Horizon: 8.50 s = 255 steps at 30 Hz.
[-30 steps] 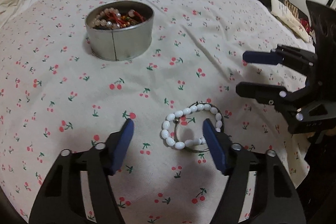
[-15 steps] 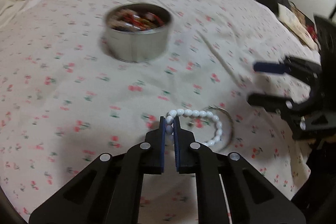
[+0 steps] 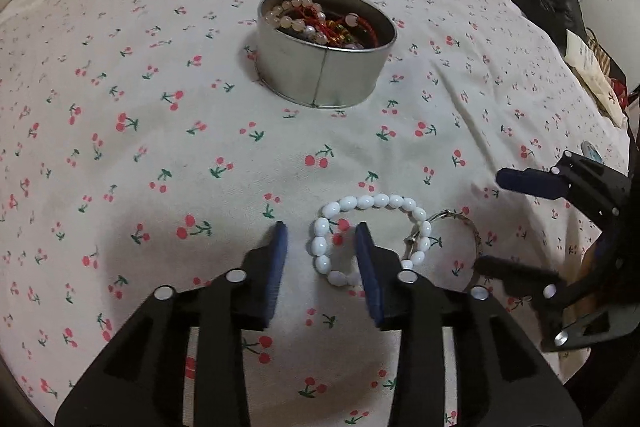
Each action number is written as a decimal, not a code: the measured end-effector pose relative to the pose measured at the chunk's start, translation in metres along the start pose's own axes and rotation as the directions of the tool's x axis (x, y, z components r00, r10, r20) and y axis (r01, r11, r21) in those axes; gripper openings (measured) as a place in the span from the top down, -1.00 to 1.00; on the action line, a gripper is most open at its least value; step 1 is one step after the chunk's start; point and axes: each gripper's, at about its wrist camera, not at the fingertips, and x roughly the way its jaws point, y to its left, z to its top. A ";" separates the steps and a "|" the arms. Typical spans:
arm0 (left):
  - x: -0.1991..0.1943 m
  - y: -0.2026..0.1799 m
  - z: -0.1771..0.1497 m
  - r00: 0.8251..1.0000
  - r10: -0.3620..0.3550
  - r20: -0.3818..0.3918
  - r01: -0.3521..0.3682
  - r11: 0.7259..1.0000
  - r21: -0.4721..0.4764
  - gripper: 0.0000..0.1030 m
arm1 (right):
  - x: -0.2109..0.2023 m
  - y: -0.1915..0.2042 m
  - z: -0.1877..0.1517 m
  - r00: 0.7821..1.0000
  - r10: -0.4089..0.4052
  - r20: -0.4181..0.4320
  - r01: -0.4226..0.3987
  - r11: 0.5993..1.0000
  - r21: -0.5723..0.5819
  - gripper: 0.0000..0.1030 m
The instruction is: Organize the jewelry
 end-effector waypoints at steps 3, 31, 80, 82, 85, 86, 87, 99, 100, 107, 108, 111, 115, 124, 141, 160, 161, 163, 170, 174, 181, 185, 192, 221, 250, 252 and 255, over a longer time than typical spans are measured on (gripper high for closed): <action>0.002 -0.006 -0.002 1.000 0.023 0.003 -0.023 0.999 0.026 0.38 | 0.008 0.006 -0.001 1.000 -0.008 -0.024 0.008 1.000 -0.026 -0.03; -0.011 0.017 0.006 0.995 0.088 0.057 -0.084 0.995 -0.060 0.86 | 0.035 0.030 -0.001 0.997 0.006 -0.074 -0.012 0.996 -0.090 0.86; -0.089 -0.012 0.044 0.929 -0.015 0.371 0.015 1.000 0.002 0.87 | -0.038 -0.042 0.043 0.965 -0.057 0.255 0.010 0.983 0.181 0.93; -0.093 -0.017 0.049 0.922 -0.013 0.387 0.009 1.000 0.010 0.87 | -0.037 -0.045 0.051 0.963 -0.058 0.264 0.009 0.983 0.183 0.93; -0.097 -0.023 0.059 0.915 -0.014 0.404 0.008 1.000 0.015 0.87 | -0.037 -0.046 0.059 0.960 -0.062 0.274 0.012 0.983 0.182 0.93; -0.098 -0.026 0.063 0.913 -0.016 0.408 0.009 1.000 0.019 0.87 | -0.037 -0.047 0.061 0.959 -0.063 0.276 0.012 0.983 0.183 0.93; -0.099 -0.027 0.064 0.911 -0.018 0.412 0.010 1.000 0.021 0.87 | -0.036 -0.049 0.062 0.959 -0.064 0.276 0.012 0.983 0.185 0.93; -0.088 -0.042 0.104 0.901 -0.061 0.429 0.059 0.998 0.018 0.87 | -0.041 -0.094 0.075 0.952 -0.104 0.286 0.026 0.964 0.264 0.93; -0.084 -0.040 0.106 0.902 -0.064 0.427 0.065 0.998 0.012 0.87 | -0.041 -0.098 0.074 0.952 -0.107 0.285 0.027 0.962 0.272 0.93; -0.026 -0.011 0.119 0.948 -0.095 0.302 0.134 0.984 -0.113 0.86 | -0.041 -0.108 0.067 0.956 -0.113 0.270 0.026 0.952 0.304 0.93; -0.012 -0.005 0.118 0.966 -0.054 0.252 0.092 0.986 -0.143 0.85 | -0.040 -0.108 0.068 0.957 -0.110 0.269 0.024 0.953 0.303 0.93; 0.009 0.004 0.116 0.984 0.045 0.171 -0.015 0.985 -0.172 0.83 | -0.038 -0.106 0.068 0.959 -0.106 0.264 0.024 0.955 0.297 0.93; -0.004 -0.004 0.115 0.975 0.119 0.189 -0.095 0.987 -0.133 0.21 | -0.037 -0.103 0.067 0.958 -0.108 0.266 0.027 0.957 0.290 0.93; -0.064 -0.009 0.087 0.902 0.259 0.345 -0.220 0.964 -0.150 -0.47 | -0.032 -0.090 0.076 0.955 -0.077 0.287 -0.001 0.965 0.263 0.92; -0.061 0.007 0.056 0.866 0.365 0.342 -0.292 0.924 -0.248 -0.81 | 0.015 -0.058 0.120 0.970 -0.074 0.230 0.039 0.987 0.156 0.92; -0.060 -0.001 0.055 0.877 0.344 0.335 -0.280 0.934 -0.223 -0.85 | 0.050 -0.048 0.127 0.976 -0.151 0.155 0.135 0.985 0.107 0.91; -0.060 -0.001 0.055 0.877 0.344 0.334 -0.282 0.934 -0.221 -0.85 | 0.052 -0.048 0.126 0.975 -0.164 0.149 0.148 0.983 0.110 0.82; -0.060 -0.002 0.054 0.879 0.342 0.333 -0.281 0.934 -0.220 -0.85 | 0.050 -0.050 0.125 0.970 -0.182 0.158 0.165 0.979 0.117 0.12; -0.059 -0.007 0.054 0.885 0.337 0.322 -0.281 0.937 -0.208 -0.86 | 0.029 -0.051 0.124 0.955 -0.202 0.217 0.172 0.974 0.148 -0.13; -0.062 -0.013 0.053 0.876 0.349 0.333 -0.298 0.934 -0.195 -0.86 | 0.008 -0.048 0.115 0.945 -0.209 0.251 0.172 0.971 0.165 -0.28; -0.063 -0.025 0.053 0.867 0.359 0.345 -0.326 0.933 -0.151 -0.86 | -0.020 -0.048 0.083 0.938 -0.253 0.239 0.193 0.949 0.249 -0.44; -0.060 -0.037 0.050 0.870 0.354 0.342 -0.338 0.935 -0.108 -0.86 | -0.031 -0.056 0.060 0.936 -0.278 0.216 0.204 0.928 0.311 -0.52; -0.064 -0.028 0.043 0.869 0.372 0.327 -0.336 0.928 -0.163 -0.86 | -0.037 -0.055 0.053 0.924 -0.314 0.217 0.238 0.918 0.317 -0.55; -0.052 -0.013 0.040 0.895 0.350 0.276 -0.292 0.929 -0.228 -0.86 | -0.015 -0.032 0.051 0.938 -0.294 0.187 0.250 0.942 0.224 -0.71; -0.050 -0.014 0.040 0.894 0.356 0.273 -0.302 0.927 -0.222 -0.86 | -0.013 -0.032 0.051 0.937 -0.296 0.185 0.252 0.941 0.225 -0.78; -0.049 -0.014 0.040 0.892 0.359 0.274 -0.304 0.926 -0.222 -0.86 | -0.012 -0.032 0.050 0.937 -0.295 0.184 0.252 0.941 0.225 -0.78; -0.049 -0.015 0.040 0.892 0.360 0.273 -0.307 0.926 -0.221 -0.86 | -0.012 -0.032 0.050 0.937 -0.295 0.184 0.252 0.941 0.225 -0.79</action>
